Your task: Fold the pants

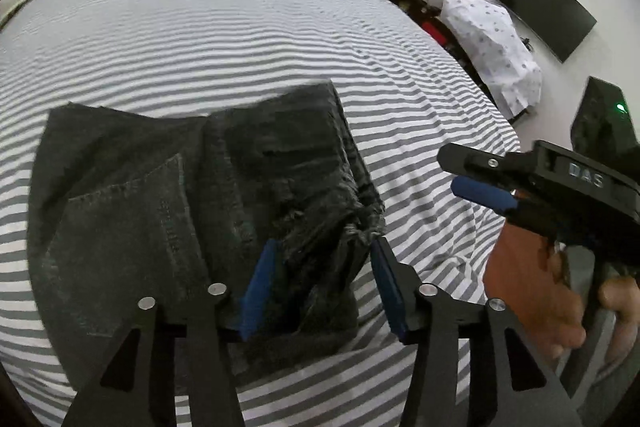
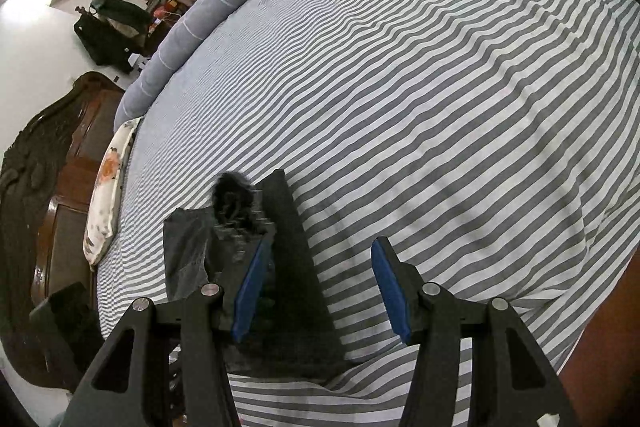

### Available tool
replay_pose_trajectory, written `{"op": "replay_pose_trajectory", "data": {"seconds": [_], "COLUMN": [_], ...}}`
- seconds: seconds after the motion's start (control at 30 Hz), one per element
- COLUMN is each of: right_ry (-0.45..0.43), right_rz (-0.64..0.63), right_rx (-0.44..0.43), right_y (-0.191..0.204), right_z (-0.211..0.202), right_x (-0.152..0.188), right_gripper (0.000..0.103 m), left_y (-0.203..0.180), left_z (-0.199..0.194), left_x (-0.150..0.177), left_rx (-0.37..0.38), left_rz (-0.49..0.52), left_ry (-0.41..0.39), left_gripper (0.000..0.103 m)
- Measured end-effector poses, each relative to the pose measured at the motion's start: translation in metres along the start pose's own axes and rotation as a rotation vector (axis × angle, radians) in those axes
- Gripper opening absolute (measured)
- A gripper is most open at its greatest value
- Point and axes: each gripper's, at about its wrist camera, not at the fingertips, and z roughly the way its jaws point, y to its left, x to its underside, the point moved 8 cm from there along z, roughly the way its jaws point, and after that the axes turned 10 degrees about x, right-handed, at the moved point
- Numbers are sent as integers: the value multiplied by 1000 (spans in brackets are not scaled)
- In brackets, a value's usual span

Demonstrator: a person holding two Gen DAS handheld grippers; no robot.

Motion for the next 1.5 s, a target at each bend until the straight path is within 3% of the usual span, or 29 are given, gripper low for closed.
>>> {"op": "replay_pose_trajectory", "data": {"seconds": [0.13, 0.27, 0.5, 0.7, 0.93, 0.97, 1.03, 1.1, 1.3, 1.4, 1.5], "right_ry": [21, 93, 212, 262, 255, 245, 209, 172, 104, 121, 138], "right_rz": [-32, -46, -33, 3, 21, 14, -17, -42, -64, -72, -116], "right_rx": [-37, -87, -121, -69, -3, -1, 13, 4, 33, 66, 152], "right_y": [12, 26, 42, 39, 40, 41, 46, 54, 61, 52, 45], "right_z": [3, 17, 40, 59, 85, 84, 75, 62, 21, 24, 41], "right_x": [6, 21, 49, 62, 53, 52, 50, 50, 54, 61, 71], "right_gripper": [52, 51, 32, 30, 30, 29, 14, 11, 9, 9, 9], "left_y": [14, 55, 133, 162, 163, 165, 167, 167, 167, 166, 168], "left_z": [-22, -40, -72, -75, -71, -71, -72, -74, -96, -103, -97], "left_x": [4, 11, 33, 50, 53, 53, 54, 53, 47, 46, 48], "left_rx": [-27, -122, -270, -273, -284, -285, -283, -274, -235, -239, -251], "left_rz": [16, -41, -161, -204, -163, -162, -168, -176, -193, -176, -164], "left_ry": [-31, -45, -71, -61, -32, -31, -30, -39, -116, -131, -98], "left_gripper": [55, 55, 55, 55, 56, 56, 56, 56, 56, 56, 56]}}
